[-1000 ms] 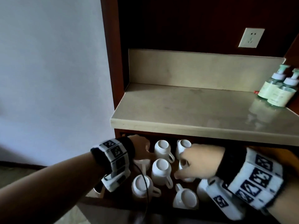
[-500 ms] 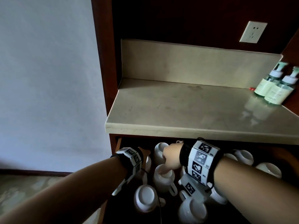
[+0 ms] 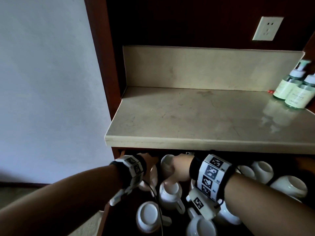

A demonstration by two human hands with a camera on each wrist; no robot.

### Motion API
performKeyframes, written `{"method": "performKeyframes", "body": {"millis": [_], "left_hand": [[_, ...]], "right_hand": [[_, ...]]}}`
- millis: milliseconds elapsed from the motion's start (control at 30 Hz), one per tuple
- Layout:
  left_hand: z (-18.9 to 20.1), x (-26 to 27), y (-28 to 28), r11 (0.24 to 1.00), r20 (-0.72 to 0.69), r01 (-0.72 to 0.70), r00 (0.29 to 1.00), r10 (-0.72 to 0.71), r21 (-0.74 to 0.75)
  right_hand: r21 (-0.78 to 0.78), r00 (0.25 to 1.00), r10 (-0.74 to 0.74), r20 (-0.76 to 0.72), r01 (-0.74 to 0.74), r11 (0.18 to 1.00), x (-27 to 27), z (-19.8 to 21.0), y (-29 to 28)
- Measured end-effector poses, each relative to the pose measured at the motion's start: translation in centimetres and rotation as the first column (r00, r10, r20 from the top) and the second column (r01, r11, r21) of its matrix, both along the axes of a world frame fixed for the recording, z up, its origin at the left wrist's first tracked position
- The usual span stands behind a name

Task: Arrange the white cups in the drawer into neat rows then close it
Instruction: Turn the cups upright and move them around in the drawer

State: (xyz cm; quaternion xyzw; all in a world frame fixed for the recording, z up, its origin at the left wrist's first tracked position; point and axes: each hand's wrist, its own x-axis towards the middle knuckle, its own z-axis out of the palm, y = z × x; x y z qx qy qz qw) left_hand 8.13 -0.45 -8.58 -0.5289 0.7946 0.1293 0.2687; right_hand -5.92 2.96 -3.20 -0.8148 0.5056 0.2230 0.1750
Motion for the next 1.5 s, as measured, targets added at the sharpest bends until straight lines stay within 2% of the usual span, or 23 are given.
{"method": "performKeyframes", "body": {"millis": [67,133,200,233,300,367,433,467,500,533,567,600,633,667,700,733,800,933,1200,1367,1500], "left_hand": [[2.4,1.1,1.0,0.996,-0.054,-0.009,0.999,0.004,-0.087],[4.1,2.7,2.0,0.989,-0.181,-0.049,0.983,0.023,-0.142],[5.8,4.3,3.0,0.98,-0.34,-0.173,0.931,0.131,-0.097],[6.7,4.8,3.4,0.97,-0.435,-0.235,0.882,0.184,-0.064],[7.3,5.7,3.5,0.93,-0.616,-0.362,0.719,0.321,0.062],[6.9,5.8,3.6,0.857,-0.759,-0.412,0.434,0.484,0.311],[6.2,5.9,3.6,0.76,-0.77,-0.359,0.148,0.62,0.542],[6.0,6.0,3.6,0.725,-0.749,-0.308,0.058,0.66,0.615],[5.6,6.2,3.5,0.709,-0.731,-0.27,0.029,0.682,0.651],[5.3,6.6,3.2,0.707,-0.723,-0.259,0.045,0.689,0.658],[5.2,6.9,2.8,0.725,-0.728,-0.301,0.127,0.674,0.619],[5.0,7.4,2.4,0.766,-0.728,-0.373,0.271,0.629,0.523],[5.1,7.9,2.2,0.825,-0.691,-0.425,0.467,0.552,0.371],[4.9,8.4,2.0,0.886,-0.593,-0.423,0.669,0.448,0.192],[4.8,8.6,1.8,0.927,-0.444,-0.373,0.826,0.348,0.033],[4.6,8.6,1.8,0.947,-0.317,-0.312,0.908,0.274,-0.075],[4.0,8.4,1.6,0.954,-0.215,-0.277,0.945,0.248,-0.117],[3.5,8.3,1.4,0.947,-0.204,-0.298,0.941,0.27,-0.12],[3.1,8.7,1.9,0.944,-0.261,-0.312,0.925,0.277,-0.103],[2.8,8.3,2.2,0.948,-0.267,-0.304,0.925,0.271,-0.09],[2.7,7.5,2.1,0.953,-0.262,-0.292,0.928,0.264,-0.076]], "right_hand": [[-0.002,0.989,-0.055,0.135,0.056,0.998,-1.1,-0.7,-0.8],[0.019,0.937,-0.162,0.31,0.165,0.986,-2.2,-1.9,-1.4],[0.112,0.858,-0.222,0.464,0.192,0.975,-3.0,-3.2,-1.4],[0.159,0.808,-0.233,0.542,0.173,0.972,-3.2,-3.8,-1.3],[0.22,0.657,-0.237,0.715,0.11,0.969,-3.0,-4.6,-0.7],[0.244,0.462,-0.259,0.849,0.092,0.965,-2.3,-5.2,-0.2],[0.239,0.267,-0.265,0.926,0.128,0.963,-1.5,-5.5,0.0],[0.224,0.197,-0.253,0.947,0.157,0.962,-1.2,-5.4,0.0],[0.207,0.163,-0.238,0.958,0.185,0.961,-0.9,-5.3,0.0],[0.17,0.178,-0.209,0.962,0.214,0.962,-0.7,-5.1,-0.1],[0.109,0.25,-0.17,0.953,0.239,0.965,-0.5,-4.9,-0.3],[0.026,0.377,-0.123,0.918,0.251,0.968,-0.2,-4.7,-0.7],[-0.06,0.53,-0.08,0.844,0.242,0.969,0.1,-4.5,-1.0],[-0.137,0.675,-0.037,0.737,0.203,0.97,0.7,-4.4,-1.3],[-0.188,0.782,-0.003,0.623,0.154,0.97,1.3,-4.4,-1.5],[-0.207,0.849,0.017,0.528,0.11,0.972,1.9,-4.5,-1.7],[-0.185,0.925,0.013,0.38,0.062,0.981,3.2,-4.9,-1.9],[-0.134,0.986,0.008,0.165,0.015,0.991,5.8,-6.5,-2.6],[-0.08,0.999,-0.016,0.044,0.019,0.997,9.0,-10.0,-4.1],[-0.074,1.0,0.007,-0.018,-0.008,0.997,9.6,-10.6,-4.8],[-0.086,0.999,0.036,-0.01,-0.036,0.996,9.7,-10.8,-4.7]]}}
